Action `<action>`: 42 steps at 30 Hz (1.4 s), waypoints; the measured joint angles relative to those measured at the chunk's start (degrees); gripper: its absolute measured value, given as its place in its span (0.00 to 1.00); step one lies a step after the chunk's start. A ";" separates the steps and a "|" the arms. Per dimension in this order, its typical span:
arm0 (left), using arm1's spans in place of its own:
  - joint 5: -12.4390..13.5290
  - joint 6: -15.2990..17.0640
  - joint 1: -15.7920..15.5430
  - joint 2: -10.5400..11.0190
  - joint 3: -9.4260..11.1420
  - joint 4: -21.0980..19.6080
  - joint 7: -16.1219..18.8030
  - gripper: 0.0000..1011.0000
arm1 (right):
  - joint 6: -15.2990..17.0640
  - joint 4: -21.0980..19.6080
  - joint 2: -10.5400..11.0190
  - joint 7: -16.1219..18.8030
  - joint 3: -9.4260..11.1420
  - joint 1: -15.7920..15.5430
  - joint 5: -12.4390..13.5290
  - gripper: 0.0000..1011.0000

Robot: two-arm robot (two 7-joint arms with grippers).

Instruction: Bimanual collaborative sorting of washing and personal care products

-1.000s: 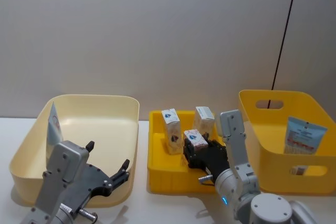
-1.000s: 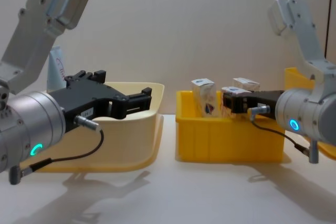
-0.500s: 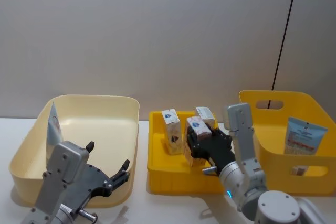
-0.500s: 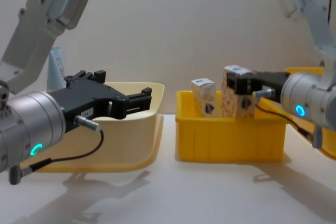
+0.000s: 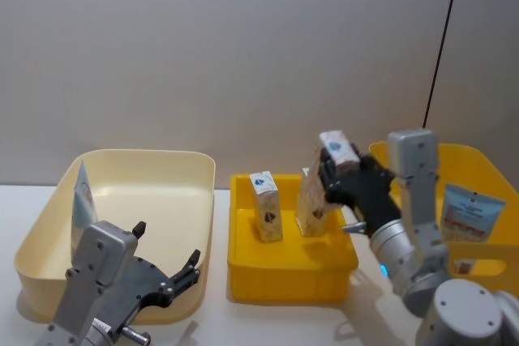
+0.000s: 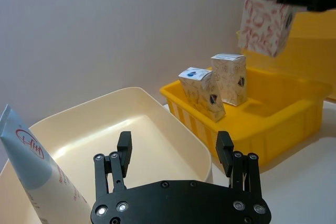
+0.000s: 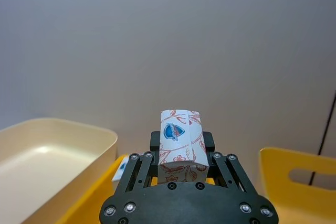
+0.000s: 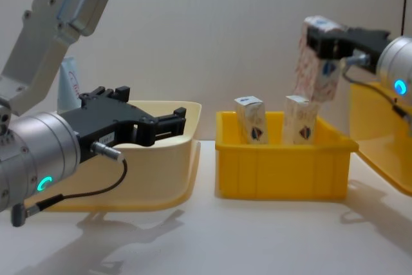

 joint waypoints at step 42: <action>0.00 0.00 0.00 0.00 0.00 0.00 0.00 0.99 | -1.59 -13.13 6.25 -12.33 17.19 -7.52 -6.47 0.43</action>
